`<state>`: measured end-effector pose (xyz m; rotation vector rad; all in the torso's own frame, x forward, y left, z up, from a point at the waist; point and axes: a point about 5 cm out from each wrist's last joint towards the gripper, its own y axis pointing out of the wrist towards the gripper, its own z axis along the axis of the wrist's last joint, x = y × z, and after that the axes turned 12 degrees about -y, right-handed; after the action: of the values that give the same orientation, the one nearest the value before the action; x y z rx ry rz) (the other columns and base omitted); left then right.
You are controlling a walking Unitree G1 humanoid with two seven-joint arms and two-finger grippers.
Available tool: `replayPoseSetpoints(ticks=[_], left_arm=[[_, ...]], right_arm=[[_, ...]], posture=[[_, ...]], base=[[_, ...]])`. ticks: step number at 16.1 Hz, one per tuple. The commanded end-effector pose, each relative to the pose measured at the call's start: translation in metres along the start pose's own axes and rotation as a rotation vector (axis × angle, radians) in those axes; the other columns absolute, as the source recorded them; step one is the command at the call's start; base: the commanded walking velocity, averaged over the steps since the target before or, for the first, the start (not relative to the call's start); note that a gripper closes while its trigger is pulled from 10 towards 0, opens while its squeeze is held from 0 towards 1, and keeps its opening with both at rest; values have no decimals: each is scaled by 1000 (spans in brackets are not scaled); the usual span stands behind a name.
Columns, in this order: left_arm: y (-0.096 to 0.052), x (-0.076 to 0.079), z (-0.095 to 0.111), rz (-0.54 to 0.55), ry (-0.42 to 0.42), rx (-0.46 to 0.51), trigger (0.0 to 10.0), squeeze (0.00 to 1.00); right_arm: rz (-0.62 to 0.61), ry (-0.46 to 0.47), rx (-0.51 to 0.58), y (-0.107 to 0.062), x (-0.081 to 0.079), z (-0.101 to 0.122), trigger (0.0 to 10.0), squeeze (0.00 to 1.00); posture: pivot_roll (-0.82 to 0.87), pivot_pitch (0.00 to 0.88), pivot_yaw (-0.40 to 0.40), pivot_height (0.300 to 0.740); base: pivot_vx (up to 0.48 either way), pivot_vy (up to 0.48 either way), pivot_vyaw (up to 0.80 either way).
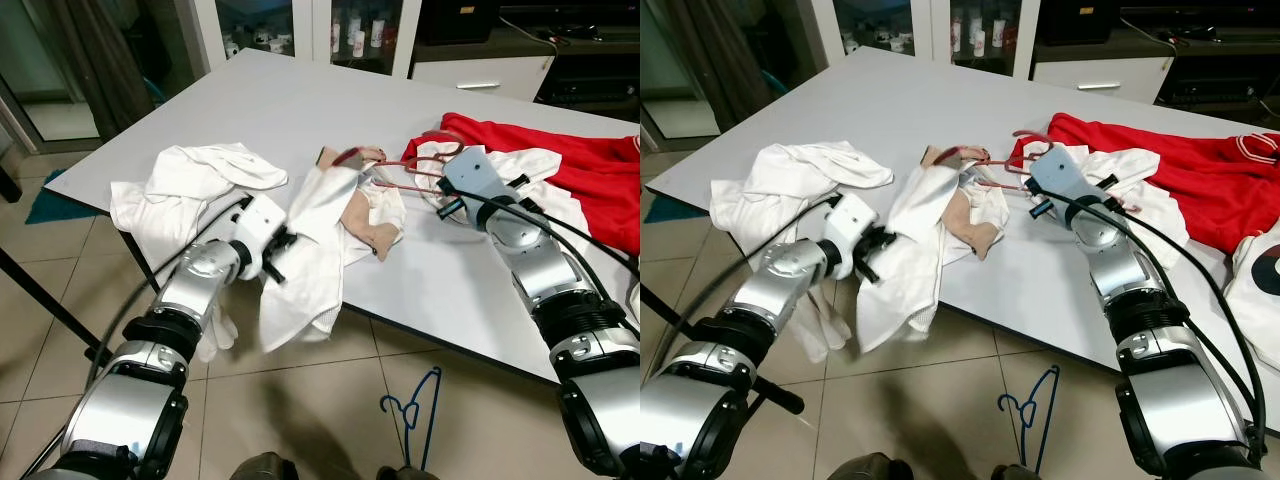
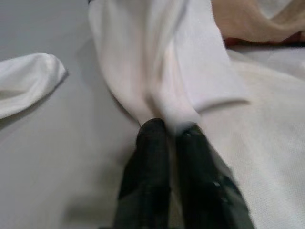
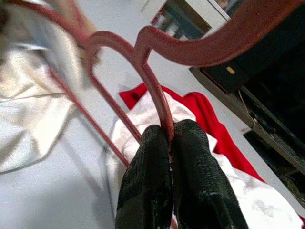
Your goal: Hang hanger
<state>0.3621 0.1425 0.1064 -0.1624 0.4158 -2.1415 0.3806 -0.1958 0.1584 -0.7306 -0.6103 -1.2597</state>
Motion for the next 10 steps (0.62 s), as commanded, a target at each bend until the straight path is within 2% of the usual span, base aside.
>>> replayPoseSetpoints(ticks=[1, 2, 3, 4, 5, 6, 9, 10], left_arm=[[2, -2, 13, 45, 15, 45, 10000, 1000], [1, -8, 23, 125, 50, 96, 10000, 984], [-1, -11, 28, 165, 93, 143, 10000, 0], [-2, -10, 28, 170, 36, 178, 10000, 0], [-1, -4, 21, 151, 54, 162, 10000, 0], [2, 4, 12, 138, 78, 138, 10000, 0], [6, 9, 11, 147, 75, 139, 10000, 0], [9, 12, 16, 147, 83, 159, 10000, 0]], right_arm=[[32, 11, 17, -1, -5, 0, 10000, 0], [94, 25, 37, -3, -10, 0, 10000, 0], [153, 40, 55, -5, -14, -1, 10000, 0], [280, 87, 99, -13, -20, -2, 10000, 0], [406, 120, 147, -26, -20, -4, 10000, 0], [482, 147, 186, -40, -8, -8, 10000, 0], [551, 149, 256, -58, 15, -7, 10000, 0], [556, 129, 276, -66, 32, -7, 10000, 0]], posture=[[-23, 0, 35, 740], [-23, 0, 36, 740], [-23, 0, 36, 740], [-23, 0, 36, 740], [-26, 0, 38, 740], [-33, 0, 41, 740], [-44, 0, 44, 740], [-55, 0, 48, 740]], base=[[0, 0, 0], [0, 0, 0], [0, 0, 0], [0, 0, 0], [0, 0, 0], [0, 0, 0], [0, 0, 0], [0, 0, 0]])
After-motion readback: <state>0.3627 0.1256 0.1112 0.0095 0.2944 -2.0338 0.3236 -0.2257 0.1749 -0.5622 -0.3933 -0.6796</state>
